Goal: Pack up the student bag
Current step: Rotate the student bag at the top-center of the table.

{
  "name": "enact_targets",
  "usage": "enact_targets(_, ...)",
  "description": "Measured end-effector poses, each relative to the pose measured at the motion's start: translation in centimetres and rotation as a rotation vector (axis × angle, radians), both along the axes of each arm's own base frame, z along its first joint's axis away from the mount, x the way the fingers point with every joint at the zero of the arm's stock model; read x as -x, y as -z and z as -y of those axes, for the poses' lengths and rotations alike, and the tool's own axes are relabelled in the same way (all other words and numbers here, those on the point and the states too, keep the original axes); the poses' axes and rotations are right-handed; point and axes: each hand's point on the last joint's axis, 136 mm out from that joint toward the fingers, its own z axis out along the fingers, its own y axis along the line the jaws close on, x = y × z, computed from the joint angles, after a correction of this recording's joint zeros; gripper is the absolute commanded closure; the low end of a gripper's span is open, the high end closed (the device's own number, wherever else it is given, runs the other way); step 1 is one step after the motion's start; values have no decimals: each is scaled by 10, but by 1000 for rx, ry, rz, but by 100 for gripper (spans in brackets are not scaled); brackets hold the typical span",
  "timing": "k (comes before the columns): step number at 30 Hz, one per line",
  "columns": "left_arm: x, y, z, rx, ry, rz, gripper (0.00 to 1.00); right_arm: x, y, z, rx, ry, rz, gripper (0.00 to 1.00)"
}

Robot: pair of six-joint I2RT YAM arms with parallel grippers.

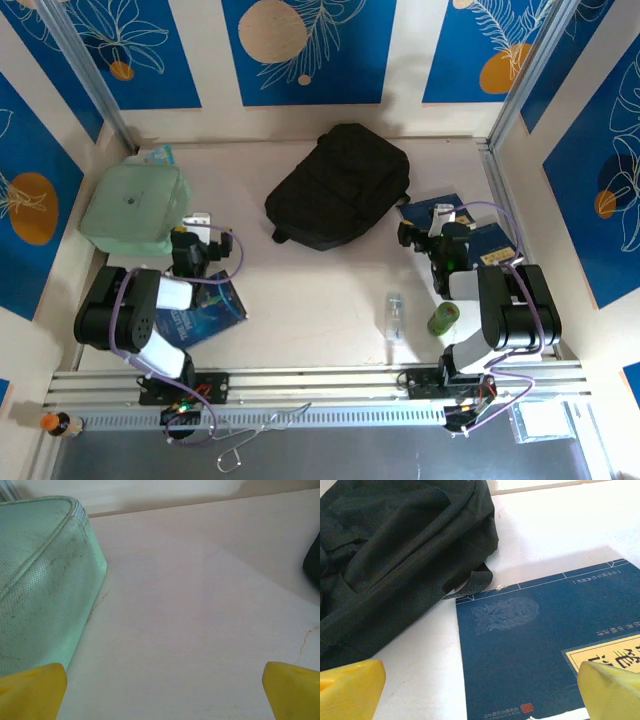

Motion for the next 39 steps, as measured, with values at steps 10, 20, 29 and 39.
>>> enact_targets(10,0,0,0,0,0,0,0,0,0,0,0,0,0,1)
enact_targets(20,0,0,0,0,0,0,0,0,0,0,0,0,0,1)
enact_targets(29,0,0,0,0,0,0,0,0,0,0,0,0,0,1)
enact_targets(39,3,-9,0,3,-2,6,0,5,-5,-1,9,-3,-18,1)
